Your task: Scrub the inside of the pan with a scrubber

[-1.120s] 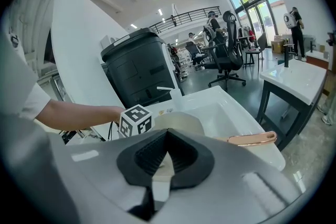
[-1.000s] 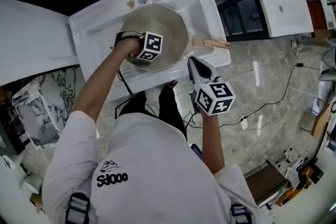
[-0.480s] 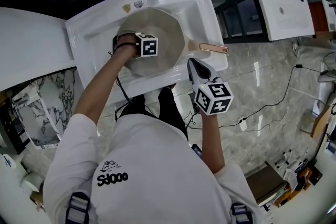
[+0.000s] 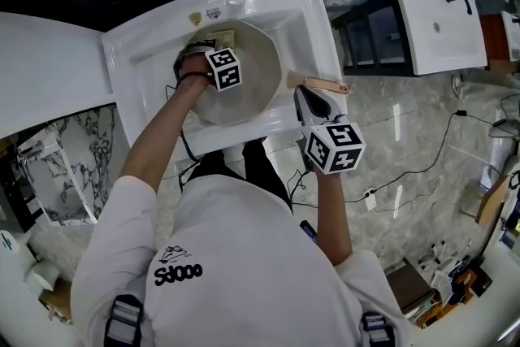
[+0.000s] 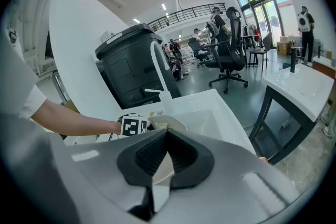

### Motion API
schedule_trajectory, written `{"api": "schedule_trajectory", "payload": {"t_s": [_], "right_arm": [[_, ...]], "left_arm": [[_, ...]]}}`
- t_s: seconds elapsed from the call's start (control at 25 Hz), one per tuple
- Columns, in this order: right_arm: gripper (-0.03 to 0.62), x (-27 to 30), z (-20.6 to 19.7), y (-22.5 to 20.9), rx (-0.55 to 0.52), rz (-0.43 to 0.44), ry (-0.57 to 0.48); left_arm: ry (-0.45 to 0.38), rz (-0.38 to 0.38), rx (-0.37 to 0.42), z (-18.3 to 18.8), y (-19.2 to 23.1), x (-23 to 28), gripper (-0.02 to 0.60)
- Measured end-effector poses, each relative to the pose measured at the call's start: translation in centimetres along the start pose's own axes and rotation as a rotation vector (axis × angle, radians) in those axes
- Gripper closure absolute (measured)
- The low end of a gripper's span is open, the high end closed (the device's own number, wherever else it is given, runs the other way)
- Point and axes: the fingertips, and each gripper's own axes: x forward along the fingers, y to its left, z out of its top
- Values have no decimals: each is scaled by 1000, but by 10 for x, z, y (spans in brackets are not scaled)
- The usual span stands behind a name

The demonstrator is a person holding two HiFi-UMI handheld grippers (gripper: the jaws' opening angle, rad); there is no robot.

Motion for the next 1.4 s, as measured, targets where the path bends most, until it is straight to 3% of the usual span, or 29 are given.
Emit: {"api": "schedule_trajectory", "payload": {"t_s": [0.2,0.48,0.68,0.8,1.12,1.28,1.4], "right_arm": [[585,-1,10,-4,-16,19,-3],[585,6,17,-1,-41,62,-1],[585,10,25,8,-61,85,-16],[585,11,26,16,-77,98,-19],[585,-1,29,25,-98,77,-41],[584,-9,30,24,-88,61,-59],[585,-14,31,27,-63,64,-77]], "left_arm": [[44,131,38,-2,27,-9,513],[195,92,119,-41,13,-13,512],[340,-170,146,-73,-33,-17,512],[378,-281,161,-83,-54,-23,512],[326,-589,134,-74,-109,-35,515],[306,-689,158,-67,-128,-42,517],[222,-787,109,-54,-139,-50,515]]}}
